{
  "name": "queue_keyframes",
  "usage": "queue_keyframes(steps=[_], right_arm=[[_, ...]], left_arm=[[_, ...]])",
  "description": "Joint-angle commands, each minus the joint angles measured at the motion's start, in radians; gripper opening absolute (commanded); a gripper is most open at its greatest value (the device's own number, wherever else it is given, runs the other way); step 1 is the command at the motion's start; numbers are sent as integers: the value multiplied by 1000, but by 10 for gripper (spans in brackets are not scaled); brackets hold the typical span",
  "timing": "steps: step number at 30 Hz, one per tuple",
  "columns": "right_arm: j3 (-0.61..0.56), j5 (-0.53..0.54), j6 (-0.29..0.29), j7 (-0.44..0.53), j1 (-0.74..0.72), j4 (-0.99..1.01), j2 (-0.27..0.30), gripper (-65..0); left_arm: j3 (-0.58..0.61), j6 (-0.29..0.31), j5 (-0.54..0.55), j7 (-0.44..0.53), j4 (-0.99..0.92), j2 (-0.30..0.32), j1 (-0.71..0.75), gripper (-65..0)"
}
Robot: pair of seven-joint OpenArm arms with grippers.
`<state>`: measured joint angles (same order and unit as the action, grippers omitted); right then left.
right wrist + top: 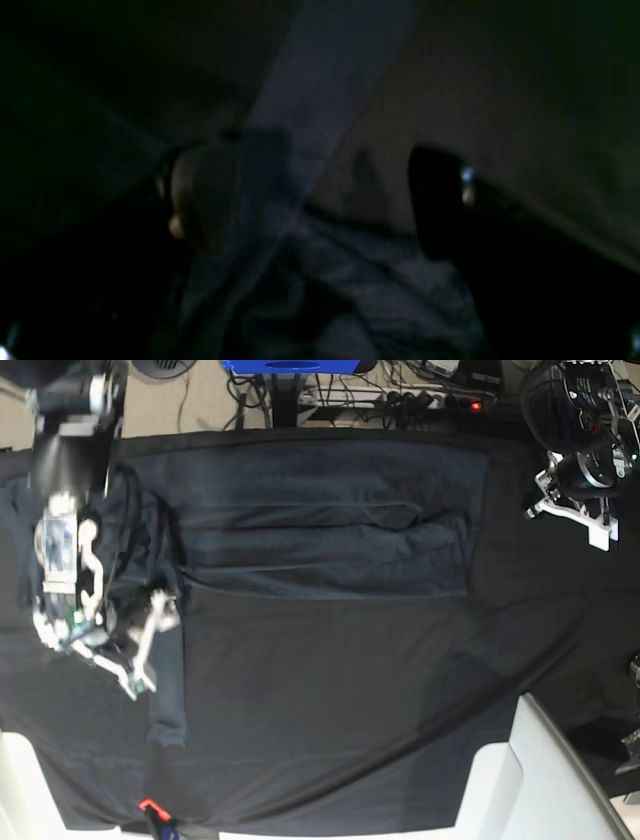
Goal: Fold the T-shirt properly
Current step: 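Grasp the loose fabric beside the right gripper and fold it inward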
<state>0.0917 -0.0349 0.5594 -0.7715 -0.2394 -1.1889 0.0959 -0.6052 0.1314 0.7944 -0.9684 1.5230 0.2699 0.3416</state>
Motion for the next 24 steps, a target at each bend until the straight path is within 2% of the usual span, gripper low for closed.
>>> queue_keyframes(steps=[1,7,12,14,16,17,19,21,24], right_arm=[[1,10,3,36,-50,48,9,-204],[1,14,1,169,-170,333,31,-335],[1,14,0,254,-202,459,41,-392],[1,14,0,277,-199,467,41,-467],[1,14,0,278,-196,467,41,-611],[1,14,0,278,-193,467,41,-650],[1,14,0,278,-174,442,41,-635],[0,14,0,257,-143,381,37,-650],[-8,14,4,149,-61,175,26,-650]], left_arm=[[-8,6,9,10,18,16,0,-650],[-11,11,9,10,21,19,26,-650],[-11,144,9,10,18,24,34,-650],[-12,176,9,10,20,24,41,-650],[-12,193,9,10,20,24,41,-650],[-12,201,9,10,20,24,41,-650],[-12,212,9,10,20,24,41,-650],[-12,212,9,10,24,29,41,-650],[-12,212,9,6,47,58,43,-650]])
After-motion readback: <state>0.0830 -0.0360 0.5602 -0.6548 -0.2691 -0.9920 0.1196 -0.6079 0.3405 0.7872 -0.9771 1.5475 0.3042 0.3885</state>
